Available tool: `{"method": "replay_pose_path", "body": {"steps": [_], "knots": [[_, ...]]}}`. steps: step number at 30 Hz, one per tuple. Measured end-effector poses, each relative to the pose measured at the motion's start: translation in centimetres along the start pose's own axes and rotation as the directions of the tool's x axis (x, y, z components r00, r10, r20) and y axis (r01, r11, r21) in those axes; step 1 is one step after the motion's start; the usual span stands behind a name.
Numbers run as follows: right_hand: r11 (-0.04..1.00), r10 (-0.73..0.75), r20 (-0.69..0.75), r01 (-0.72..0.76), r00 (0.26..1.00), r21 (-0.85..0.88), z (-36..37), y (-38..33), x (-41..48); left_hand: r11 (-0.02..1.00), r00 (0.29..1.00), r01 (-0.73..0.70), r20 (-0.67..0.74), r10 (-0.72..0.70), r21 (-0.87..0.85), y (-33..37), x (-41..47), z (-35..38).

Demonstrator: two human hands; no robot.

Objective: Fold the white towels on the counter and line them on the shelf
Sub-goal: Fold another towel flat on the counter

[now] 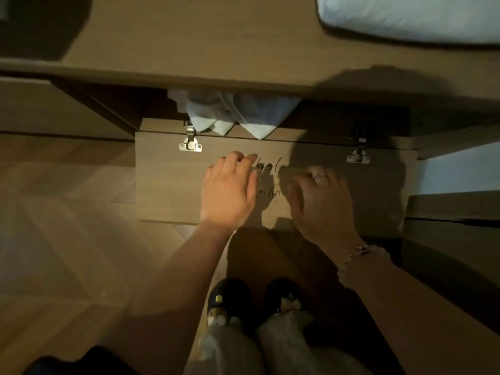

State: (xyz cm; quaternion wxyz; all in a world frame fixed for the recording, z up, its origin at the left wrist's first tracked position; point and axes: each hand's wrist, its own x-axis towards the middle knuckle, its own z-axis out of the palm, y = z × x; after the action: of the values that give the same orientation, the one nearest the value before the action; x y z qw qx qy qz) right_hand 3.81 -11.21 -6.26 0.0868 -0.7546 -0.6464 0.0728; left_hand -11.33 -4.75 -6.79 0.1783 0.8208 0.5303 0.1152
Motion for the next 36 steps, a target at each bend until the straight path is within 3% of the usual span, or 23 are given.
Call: {"method": "replay_pose_path", "body": {"steps": [7,12,16,21,24,27,30,32,36], "knots": [[1.000,0.004,0.060,-0.003,0.998,-0.018,10.7,3.1,2.4,0.996,0.997,-0.072,-0.020,0.073,0.052,-5.0,3.3,10.7],[0.998,-0.009,-0.088,0.004,0.996,-0.058,14.7,6.3,6.3,0.996,0.988,-0.080,-0.128,0.086,0.048,-7.2,7.1,15.0],[0.999,0.041,-0.216,-0.038,0.976,0.020,17.8,6.3,8.3,0.999,0.977,-0.044,-0.209,0.048,0.023,-8.8,8.7,17.6],[0.995,0.032,-0.288,-0.004,0.957,0.099,18.7,6.4,8.2,0.995,0.988,-0.098,-0.122,0.097,-0.004,-10.0,8.3,19.4],[0.985,0.119,-0.272,-0.079,0.955,0.153,18.5,7.1,6.3,0.995,0.986,0.016,-0.161,-0.031,-0.097,-8.9,7.4,19.7],[0.990,0.091,-0.272,-0.058,0.958,0.127,18.6,7.4,5.5,0.956,0.971,0.116,-0.174,-0.166,-0.268,-7.4,8.2,20.1],[0.983,0.135,-0.308,-0.089,0.942,0.161,17.6,8.0,6.3,0.830,0.939,0.251,-0.082,-0.333,-0.497,-6.3,10.3,20.1],[0.972,0.202,-0.306,-0.152,0.930,0.180,16.9,8.4,6.6,0.773,0.918,0.346,0.022,-0.396,-0.532,-5.5,11.1,20.0],[0.977,0.179,-0.363,-0.122,0.914,0.175,17.2,8.2,5.1,0.600,0.823,0.434,0.025,-0.567,-0.672,-4.4,11.4,20.3]]}}
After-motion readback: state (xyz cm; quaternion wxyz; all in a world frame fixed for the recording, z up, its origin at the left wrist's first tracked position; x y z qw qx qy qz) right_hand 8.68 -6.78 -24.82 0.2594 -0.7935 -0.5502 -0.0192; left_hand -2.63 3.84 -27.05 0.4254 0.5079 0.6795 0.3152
